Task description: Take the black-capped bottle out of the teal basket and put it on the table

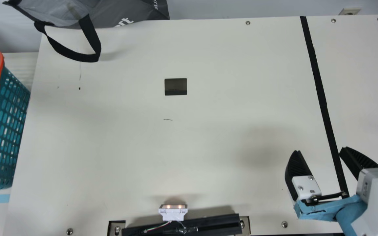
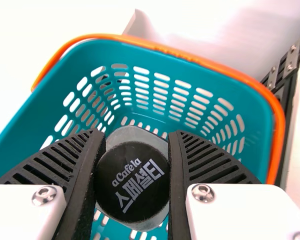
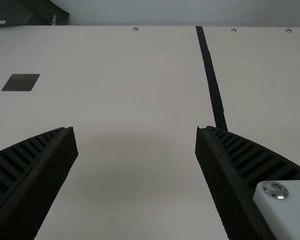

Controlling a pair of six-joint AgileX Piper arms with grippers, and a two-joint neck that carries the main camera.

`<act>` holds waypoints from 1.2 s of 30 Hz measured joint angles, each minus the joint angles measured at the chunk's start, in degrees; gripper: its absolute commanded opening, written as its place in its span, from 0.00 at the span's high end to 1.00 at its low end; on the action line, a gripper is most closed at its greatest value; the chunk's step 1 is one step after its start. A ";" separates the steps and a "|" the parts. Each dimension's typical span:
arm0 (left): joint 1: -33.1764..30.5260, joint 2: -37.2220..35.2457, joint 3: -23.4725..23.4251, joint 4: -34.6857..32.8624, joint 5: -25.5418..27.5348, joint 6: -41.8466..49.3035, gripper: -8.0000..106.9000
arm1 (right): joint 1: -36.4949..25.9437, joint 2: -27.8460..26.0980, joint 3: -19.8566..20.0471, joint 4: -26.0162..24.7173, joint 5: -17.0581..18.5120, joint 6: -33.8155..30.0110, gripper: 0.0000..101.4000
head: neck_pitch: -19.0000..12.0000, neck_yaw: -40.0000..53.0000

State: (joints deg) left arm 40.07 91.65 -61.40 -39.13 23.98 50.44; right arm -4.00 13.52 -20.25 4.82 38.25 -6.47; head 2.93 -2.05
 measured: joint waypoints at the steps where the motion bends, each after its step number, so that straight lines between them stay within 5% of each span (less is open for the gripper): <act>1: -0.10 -0.52 -0.16 0.25 0.29 -0.62 0.93 | 0.00 0.00 0.00 0.00 0.00 0.00 0.10 | 0.00 0.00; 36: -12.24 -17.26 -0.86 14.55 8.10 -20.15 0.93 | 0.00 0.00 0.00 0.00 -0.07 0.00 0.10 | 0.00 0.00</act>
State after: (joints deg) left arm 27.83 74.39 -62.26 -24.58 32.08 30.28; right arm -4.00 13.52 -20.25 4.82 38.18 -6.47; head 2.93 -2.05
